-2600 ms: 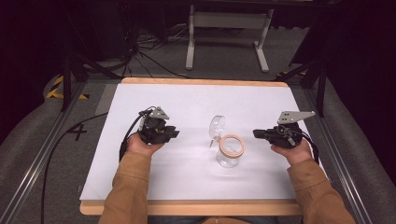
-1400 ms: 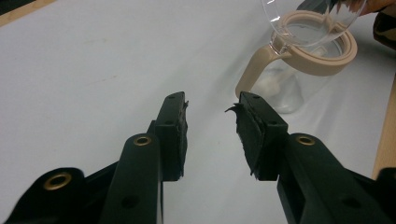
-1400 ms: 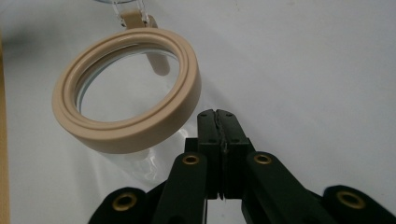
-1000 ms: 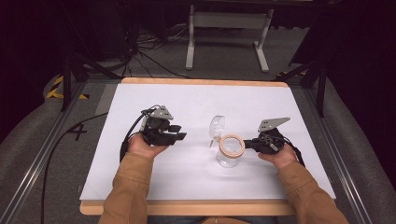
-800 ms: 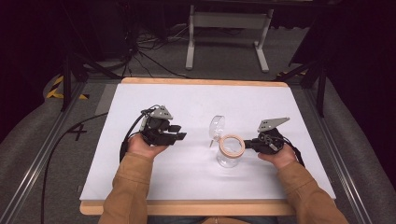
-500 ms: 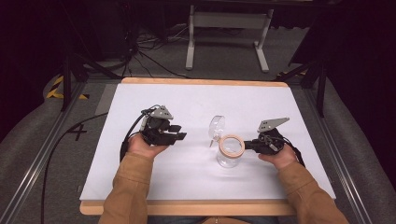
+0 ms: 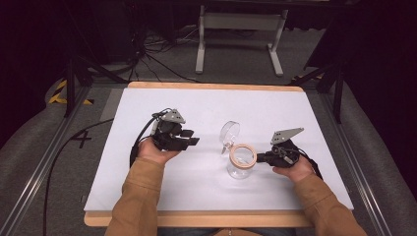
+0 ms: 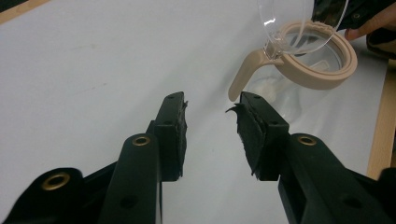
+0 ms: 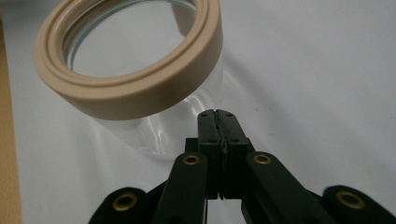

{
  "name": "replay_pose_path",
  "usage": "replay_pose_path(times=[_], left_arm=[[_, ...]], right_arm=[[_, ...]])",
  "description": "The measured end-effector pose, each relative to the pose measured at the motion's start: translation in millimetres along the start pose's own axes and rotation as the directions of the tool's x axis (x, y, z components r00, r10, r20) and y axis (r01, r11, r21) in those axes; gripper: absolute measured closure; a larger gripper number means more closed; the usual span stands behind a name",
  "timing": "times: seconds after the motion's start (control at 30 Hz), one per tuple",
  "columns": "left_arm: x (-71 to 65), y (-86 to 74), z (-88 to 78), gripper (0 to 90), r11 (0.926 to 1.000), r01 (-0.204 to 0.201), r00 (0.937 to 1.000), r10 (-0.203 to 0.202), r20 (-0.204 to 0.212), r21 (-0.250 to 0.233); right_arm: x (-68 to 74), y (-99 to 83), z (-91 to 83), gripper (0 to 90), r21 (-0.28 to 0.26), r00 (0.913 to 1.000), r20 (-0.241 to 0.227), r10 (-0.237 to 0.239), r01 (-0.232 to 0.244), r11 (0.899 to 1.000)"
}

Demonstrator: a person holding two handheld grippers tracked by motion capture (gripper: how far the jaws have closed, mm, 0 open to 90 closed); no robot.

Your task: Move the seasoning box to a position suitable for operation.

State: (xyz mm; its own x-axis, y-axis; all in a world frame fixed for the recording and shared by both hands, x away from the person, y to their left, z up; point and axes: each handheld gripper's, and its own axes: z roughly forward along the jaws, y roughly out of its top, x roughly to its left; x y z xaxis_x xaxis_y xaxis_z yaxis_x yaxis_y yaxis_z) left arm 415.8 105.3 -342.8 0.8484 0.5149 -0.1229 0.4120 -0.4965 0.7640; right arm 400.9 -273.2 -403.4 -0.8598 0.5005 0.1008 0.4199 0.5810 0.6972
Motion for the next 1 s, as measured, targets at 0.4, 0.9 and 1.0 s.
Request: replay_pose_path(times=[0.4, 0.9, 1.0], left_arm=[[0.6, 7.5, 8.6, 61.6, 0.9999, -0.005, 0.9997, 0.006, 0.024, -0.012], [1.1, 11.0, 10.8, 61.7, 0.9999, -0.015, 0.9992, 0.015, 0.038, 0.002], [1.0, 10.7, 10.6, 61.7, 0.9999, -0.012, 0.9991, 0.012, 0.040, -0.001]], right_arm=[[14.3, -3.7, 2.5, 89.3, 0.038, 0.9997, -0.013, -0.021, 0.021, 0.999], [35.4, 0.1, 10.1, 89.3, 0.079, 0.9955, -0.062, -0.072, 0.077, 0.994], [39.5, 1.6, 12.5, 89.2, 0.082, 0.9936, -0.077, -0.083, 0.089, 0.993]])
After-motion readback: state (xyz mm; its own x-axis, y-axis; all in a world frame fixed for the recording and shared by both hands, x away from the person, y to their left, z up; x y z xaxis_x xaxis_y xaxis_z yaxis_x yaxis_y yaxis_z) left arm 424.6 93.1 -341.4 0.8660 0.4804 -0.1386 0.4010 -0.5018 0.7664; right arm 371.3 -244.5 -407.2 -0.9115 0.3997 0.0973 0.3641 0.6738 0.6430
